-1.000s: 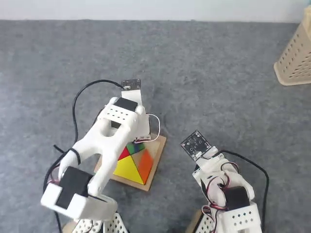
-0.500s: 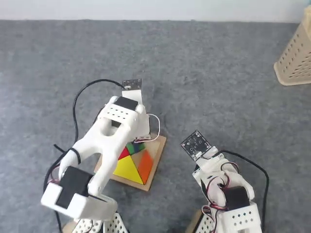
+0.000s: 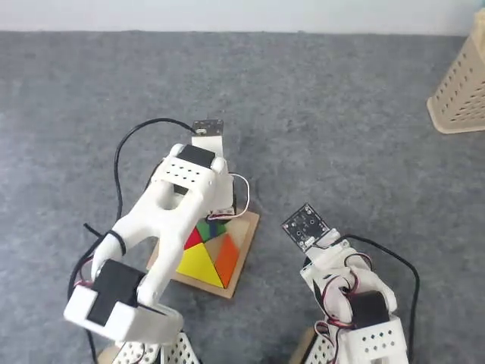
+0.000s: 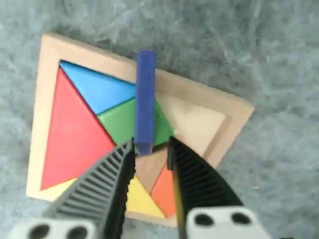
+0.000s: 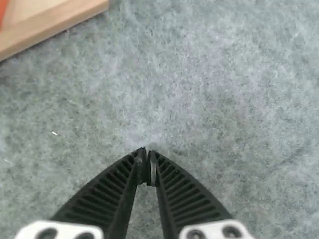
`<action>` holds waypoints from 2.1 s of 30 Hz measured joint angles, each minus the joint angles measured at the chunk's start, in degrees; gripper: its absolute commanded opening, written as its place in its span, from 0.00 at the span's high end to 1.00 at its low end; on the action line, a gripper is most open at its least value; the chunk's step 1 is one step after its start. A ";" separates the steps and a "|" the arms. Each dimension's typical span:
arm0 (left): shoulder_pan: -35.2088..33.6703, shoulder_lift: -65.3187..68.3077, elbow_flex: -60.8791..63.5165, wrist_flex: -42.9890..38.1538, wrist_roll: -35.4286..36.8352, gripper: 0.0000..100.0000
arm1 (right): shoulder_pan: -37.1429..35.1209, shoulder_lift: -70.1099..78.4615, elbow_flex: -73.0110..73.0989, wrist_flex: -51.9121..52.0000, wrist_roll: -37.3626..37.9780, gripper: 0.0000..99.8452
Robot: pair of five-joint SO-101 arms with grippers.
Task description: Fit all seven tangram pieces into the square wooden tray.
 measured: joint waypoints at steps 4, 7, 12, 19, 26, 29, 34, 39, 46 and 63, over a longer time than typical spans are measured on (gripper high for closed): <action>0.00 0.00 -0.53 2.29 -0.09 0.90 | 0.00 0.00 0.00 0.00 0.00 0.99; 0.00 0.00 -3.52 6.15 -3.60 0.90 | 0.00 0.00 0.00 0.00 0.00 0.99; 0.44 -4.84 -10.29 12.57 -10.20 0.90 | 0.00 0.00 0.00 0.00 0.00 0.99; -5.63 -19.34 -13.27 17.41 -18.20 0.90 | 0.00 0.00 0.00 0.00 0.00 0.99; -20.66 -20.57 1.41 -1.49 -33.49 0.99 | 0.00 0.00 0.00 0.00 0.00 0.99; -21.27 -17.32 9.67 -11.34 -38.68 0.99 | 0.00 0.00 0.00 0.00 0.00 0.99; -21.10 -13.80 15.74 -19.60 -44.22 0.99 | 0.00 0.00 0.00 0.00 0.00 0.99; -16.79 -13.63 17.05 -20.22 -45.36 0.99 | 0.00 0.00 0.00 0.00 0.00 0.99; -9.32 -13.27 17.05 -20.22 -43.52 0.99 | 0.00 0.00 0.00 0.00 0.00 0.99; -2.99 -13.01 17.41 -19.78 -39.91 0.99 | 0.00 0.00 0.00 0.00 0.00 0.99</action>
